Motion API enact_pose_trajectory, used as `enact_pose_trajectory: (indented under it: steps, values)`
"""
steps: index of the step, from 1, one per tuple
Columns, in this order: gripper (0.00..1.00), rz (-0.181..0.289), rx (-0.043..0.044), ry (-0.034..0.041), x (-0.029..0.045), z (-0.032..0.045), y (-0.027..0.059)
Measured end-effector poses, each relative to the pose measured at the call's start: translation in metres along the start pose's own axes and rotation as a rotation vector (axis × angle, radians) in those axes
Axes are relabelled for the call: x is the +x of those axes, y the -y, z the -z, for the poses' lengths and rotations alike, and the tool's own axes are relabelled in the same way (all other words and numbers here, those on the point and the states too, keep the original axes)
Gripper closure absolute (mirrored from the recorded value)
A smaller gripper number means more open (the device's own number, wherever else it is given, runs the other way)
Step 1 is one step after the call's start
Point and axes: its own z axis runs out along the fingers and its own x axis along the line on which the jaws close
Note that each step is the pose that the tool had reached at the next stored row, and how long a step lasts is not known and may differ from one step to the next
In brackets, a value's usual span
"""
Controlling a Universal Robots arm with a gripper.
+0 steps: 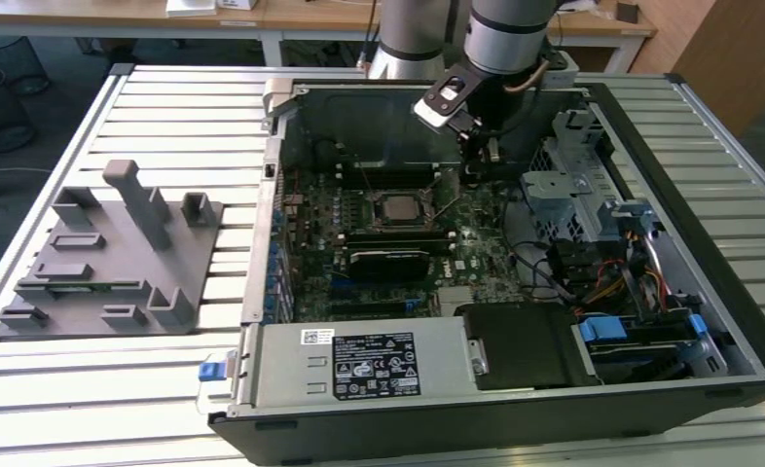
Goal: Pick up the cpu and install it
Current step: 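Close the cpu cover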
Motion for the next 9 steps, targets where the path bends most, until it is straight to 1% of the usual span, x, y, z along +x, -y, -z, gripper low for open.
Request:
enact_pose_trajectory:
  steps: [5,9]
  values:
    - [0.89,0.0,-0.0001,-0.0002,0.0004,-0.0003,0.006]
    - [0.89,0.0,0.0,0.0,0.0006,-0.0027,0.0077]
